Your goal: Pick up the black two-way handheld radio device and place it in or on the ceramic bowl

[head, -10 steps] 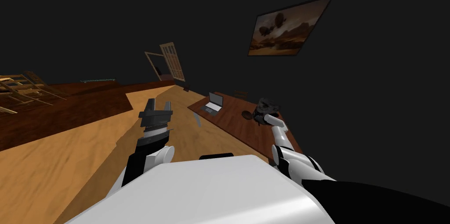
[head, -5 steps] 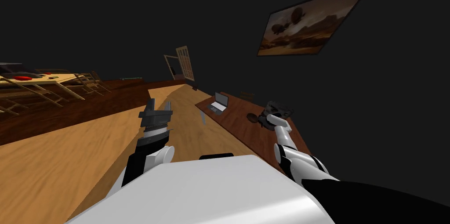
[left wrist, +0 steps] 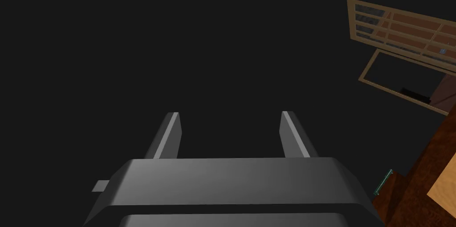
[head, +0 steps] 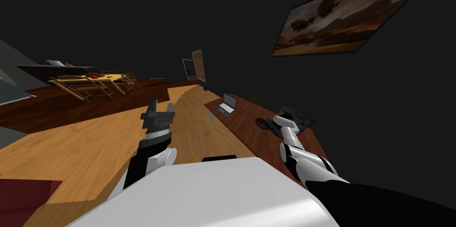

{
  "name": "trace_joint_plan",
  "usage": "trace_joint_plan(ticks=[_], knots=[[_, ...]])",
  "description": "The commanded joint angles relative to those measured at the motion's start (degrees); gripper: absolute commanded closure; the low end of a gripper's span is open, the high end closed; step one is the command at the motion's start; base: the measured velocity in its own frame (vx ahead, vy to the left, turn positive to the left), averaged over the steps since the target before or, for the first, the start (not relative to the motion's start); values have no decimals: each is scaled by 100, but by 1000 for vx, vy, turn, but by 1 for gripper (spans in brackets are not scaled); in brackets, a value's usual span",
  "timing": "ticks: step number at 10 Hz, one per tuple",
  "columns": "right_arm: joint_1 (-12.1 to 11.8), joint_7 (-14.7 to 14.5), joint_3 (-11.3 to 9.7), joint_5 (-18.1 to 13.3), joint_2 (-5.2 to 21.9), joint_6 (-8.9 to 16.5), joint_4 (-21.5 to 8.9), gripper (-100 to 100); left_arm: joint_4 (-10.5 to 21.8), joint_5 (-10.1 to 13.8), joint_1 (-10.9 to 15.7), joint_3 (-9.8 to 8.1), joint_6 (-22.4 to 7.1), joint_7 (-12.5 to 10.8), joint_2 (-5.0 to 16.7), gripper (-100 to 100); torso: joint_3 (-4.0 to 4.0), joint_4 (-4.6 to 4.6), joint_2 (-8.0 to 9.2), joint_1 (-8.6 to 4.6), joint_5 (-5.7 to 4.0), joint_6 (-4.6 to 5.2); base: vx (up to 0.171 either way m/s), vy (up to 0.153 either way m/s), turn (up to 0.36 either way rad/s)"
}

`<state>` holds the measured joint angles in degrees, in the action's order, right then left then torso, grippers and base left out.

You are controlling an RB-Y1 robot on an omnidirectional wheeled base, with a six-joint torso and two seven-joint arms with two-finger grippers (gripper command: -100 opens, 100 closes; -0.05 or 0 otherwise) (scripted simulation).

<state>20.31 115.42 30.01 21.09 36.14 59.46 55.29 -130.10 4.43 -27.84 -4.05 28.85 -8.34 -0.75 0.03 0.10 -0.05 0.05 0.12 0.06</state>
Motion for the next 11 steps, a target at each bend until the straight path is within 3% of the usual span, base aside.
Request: trace_joint_plan(ticks=[1, 6, 7, 8, 11], knots=[[12, 176, 24, -83, 77, 25, -79, 100, 0, 0, 0, 0, 0, 0, 0, 0, 0, 0, 0, 0, 0, 0, 2, -11, 180], [42, 725, 14, -355, 321, 109, -302, 100, 0, 0, -1, 0, 0, 0, 0, 0, -2, 0, -4, 13, 7, 0, 7, -7, 190], [40, 649, 15, -323, 290, 115, -248, 100, 0, 0, -1, 0, 0, 0, 0, 0, -1, 0, -2, 12, 6, 4, 5, -6, 30], [40, 674, 14, -329, 293, 120, -249, -100, 0, 0, -1, -1, 0, 0, 0, 0, 1, 0, 2, 13, 6, 9, 0, 0, 0], [40, 673, 14, -328, 292, 120, -249, -100, 0, 0, -1, 0, 0, 0, 0, 0, 5, 2, 8, 14, 7, 10, 0, 0, 0]])
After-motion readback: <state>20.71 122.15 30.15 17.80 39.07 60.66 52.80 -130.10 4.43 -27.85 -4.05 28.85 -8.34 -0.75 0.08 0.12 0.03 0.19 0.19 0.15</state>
